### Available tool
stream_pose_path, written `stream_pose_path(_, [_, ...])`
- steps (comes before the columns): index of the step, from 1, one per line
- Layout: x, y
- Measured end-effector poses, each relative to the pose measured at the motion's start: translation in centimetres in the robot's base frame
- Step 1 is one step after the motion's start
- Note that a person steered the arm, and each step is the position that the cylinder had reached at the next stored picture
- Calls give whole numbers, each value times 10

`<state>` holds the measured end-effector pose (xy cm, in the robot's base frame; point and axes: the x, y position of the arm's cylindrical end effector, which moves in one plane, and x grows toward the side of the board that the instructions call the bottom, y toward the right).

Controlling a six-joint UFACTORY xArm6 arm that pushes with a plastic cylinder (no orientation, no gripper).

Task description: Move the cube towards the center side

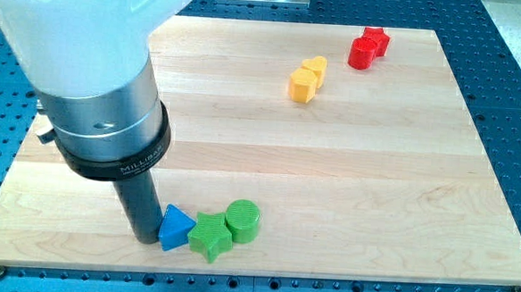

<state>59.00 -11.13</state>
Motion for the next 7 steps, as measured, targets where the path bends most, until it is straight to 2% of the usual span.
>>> stream_pose_path(2, [-11, -3])
stream_pose_path(3, [-53, -43])
stream_pose_path(6, [-52, -40])
stream_pose_path(7, [-52, -23])
